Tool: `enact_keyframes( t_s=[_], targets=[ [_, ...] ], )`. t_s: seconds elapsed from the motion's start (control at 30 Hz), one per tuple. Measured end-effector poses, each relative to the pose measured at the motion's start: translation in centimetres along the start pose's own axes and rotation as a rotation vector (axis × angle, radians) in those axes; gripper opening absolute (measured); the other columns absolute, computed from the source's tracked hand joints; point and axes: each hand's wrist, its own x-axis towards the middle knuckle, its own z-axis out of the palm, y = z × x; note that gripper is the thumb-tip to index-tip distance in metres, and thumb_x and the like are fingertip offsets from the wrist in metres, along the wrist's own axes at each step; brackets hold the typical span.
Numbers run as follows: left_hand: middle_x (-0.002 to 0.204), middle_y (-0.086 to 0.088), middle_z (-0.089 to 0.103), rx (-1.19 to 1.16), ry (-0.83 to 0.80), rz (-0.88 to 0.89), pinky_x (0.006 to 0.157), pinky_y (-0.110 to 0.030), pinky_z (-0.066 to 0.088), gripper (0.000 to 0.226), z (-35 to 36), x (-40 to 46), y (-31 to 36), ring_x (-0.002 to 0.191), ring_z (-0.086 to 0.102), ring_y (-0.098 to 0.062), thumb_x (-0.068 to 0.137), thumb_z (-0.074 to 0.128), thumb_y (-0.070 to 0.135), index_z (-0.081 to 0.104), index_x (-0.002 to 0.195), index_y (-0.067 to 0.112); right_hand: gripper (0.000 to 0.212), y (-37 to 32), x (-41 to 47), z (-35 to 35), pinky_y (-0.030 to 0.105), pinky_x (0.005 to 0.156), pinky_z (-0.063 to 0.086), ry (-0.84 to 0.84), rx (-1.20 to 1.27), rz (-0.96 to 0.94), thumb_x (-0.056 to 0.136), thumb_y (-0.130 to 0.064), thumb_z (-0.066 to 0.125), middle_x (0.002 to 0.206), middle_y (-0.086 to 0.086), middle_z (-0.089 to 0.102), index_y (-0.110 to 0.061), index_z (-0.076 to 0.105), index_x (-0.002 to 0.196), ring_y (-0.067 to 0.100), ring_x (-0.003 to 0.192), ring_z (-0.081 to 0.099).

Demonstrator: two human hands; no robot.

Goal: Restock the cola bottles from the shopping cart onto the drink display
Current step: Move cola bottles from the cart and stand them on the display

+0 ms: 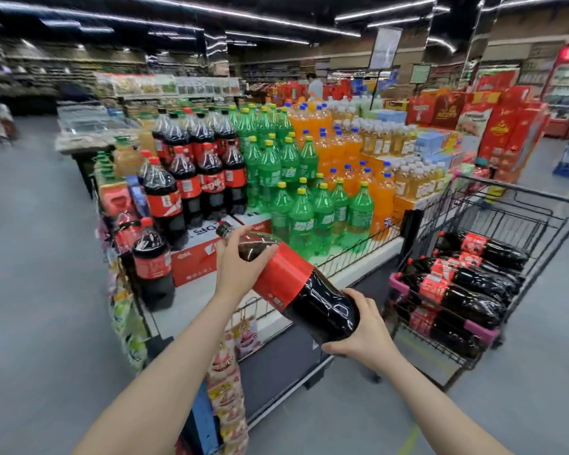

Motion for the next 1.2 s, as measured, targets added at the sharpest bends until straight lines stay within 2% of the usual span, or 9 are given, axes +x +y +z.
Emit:
enact_keyframes(
  t_s=[0.27, 0.4, 0.5, 0.63, 0.73, 0.83, 1.0, 1.1, 1.2],
  targets=[
    [0.123, -0.010, 0.044, -0.023, 0.069, 0.092, 0.095, -0.022, 0.030, 0.039, -5.4, 10.9, -5.4, 0.109, 0.048, -0.019, 0.092, 0.057, 0.033, 0.052, 0.129, 0.023, 0.102, -5.7, 9.1, 8.1, 0.019, 0.091, 0.031, 0.028, 0.045, -0.049, 0.045, -0.029, 0.087, 0.118, -0.006, 0.039, -0.026, 0.036, 0.133, 0.009, 0.110, 0.039],
    [0.143, -0.004, 0.043, -0.057, 0.122, 0.151, 0.109, -0.036, 0.031, 0.049, -7.9, 18.1, -7.5, 0.126, 0.043, -0.018, 0.098, 0.035, 0.034, 0.029, 0.147, 0.025, 0.101, -8.5, 14.8, 12.1, 0.021, 0.087, 0.031, 0.087, 0.080, -0.062, 0.036, -0.040, 0.080, 0.115, -0.008, 0.042, -0.029, 0.040, 0.128, 0.006, 0.105, 0.039],
    [0.099, -0.002, 0.061, -0.081, 0.155, 0.128, 0.078, -0.033, 0.044, 0.055, -9.6, 22.7, -7.9, 0.077, 0.052, -0.008, 0.102, 0.034, 0.026, 0.011, 0.151, 0.026, 0.100, -10.2, 18.4, 14.5, 0.020, 0.086, 0.031, 0.102, 0.107, -0.065, 0.038, -0.035, 0.083, 0.113, -0.007, 0.042, -0.025, 0.040, 0.128, 0.007, 0.104, 0.040],
    [0.084, 0.022, 0.045, -0.110, 0.185, 0.125, 0.058, -0.002, 0.034, 0.045, -10.4, 27.8, -8.7, 0.064, 0.042, 0.018, 0.101, 0.040, 0.025, 0.030, 0.145, 0.026, 0.106, -10.6, 23.7, 17.0, 0.021, 0.085, 0.035, 0.121, 0.106, -0.066, 0.030, -0.044, 0.076, 0.115, -0.002, 0.047, -0.017, 0.044, 0.127, 0.009, 0.105, 0.043],
    [0.106, 0.003, 0.062, -0.159, 0.210, 0.110, 0.071, -0.020, 0.046, 0.031, -9.9, 31.7, -9.8, 0.084, 0.056, 0.002, 0.099, 0.045, 0.027, 0.046, 0.129, 0.032, 0.105, -10.5, 27.5, 18.4, 0.029, 0.088, 0.044, 0.092, 0.125, -0.068, 0.030, -0.041, 0.077, 0.114, -0.002, 0.045, -0.020, 0.043, 0.126, 0.013, 0.106, 0.047],
    [0.094, -0.004, 0.066, -0.197, 0.228, 0.118, 0.077, -0.041, 0.052, 0.025, -9.1, 35.0, -9.9, 0.086, 0.064, -0.021, 0.096, 0.051, 0.022, 0.052, 0.114, 0.039, 0.106, -10.0, 31.7, 19.9, 0.030, 0.090, 0.045, 0.034, 0.150, -0.081, 0.031, -0.042, 0.077, 0.114, -0.001, 0.045, -0.023, 0.041, 0.128, 0.013, 0.108, 0.046],
    [0.087, 0.012, 0.061, -0.202, 0.250, 0.267, 0.070, -0.009, 0.045, 0.026, -6.3, 39.5, -8.6, 0.075, 0.056, 0.011, 0.093, 0.056, 0.012, 0.058, 0.117, 0.022, 0.111, -10.4, 40.8, 21.2, 0.032, 0.088, 0.052, -0.122, 0.237, -0.159, 0.036, -0.039, 0.089, 0.123, -0.006, 0.050, -0.035, 0.037, 0.134, 0.013, 0.112, 0.055],
    [0.086, 0.019, 0.061, -0.109, 0.167, 0.396, 0.073, -0.012, 0.046, 0.029, -3.9, 41.8, -8.0, 0.074, 0.055, 0.005, 0.090, 0.060, 0.010, 0.060, 0.112, 0.030, 0.101, -13.6, 46.4, 21.1, 0.005, 0.084, 0.042, -0.175, 0.372, -0.263, 0.046, -0.020, 0.093, 0.116, -0.017, 0.056, -0.036, 0.036, 0.127, -0.014, 0.103, 0.054],
    [0.091, 0.020, 0.063, -0.075, 0.156, 0.396, 0.081, -0.019, 0.049, 0.032, -3.1, 44.3, -9.3, 0.080, 0.057, 0.002, 0.089, 0.061, 0.011, 0.060, 0.111, 0.035, 0.104, -15.6, 50.8, 22.2, 0.008, 0.085, 0.043, -0.222, 0.464, -0.276, 0.049, -0.022, 0.094, 0.115, -0.023, 0.054, -0.038, 0.030, 0.130, -0.018, 0.101, 0.052]
  ],
)
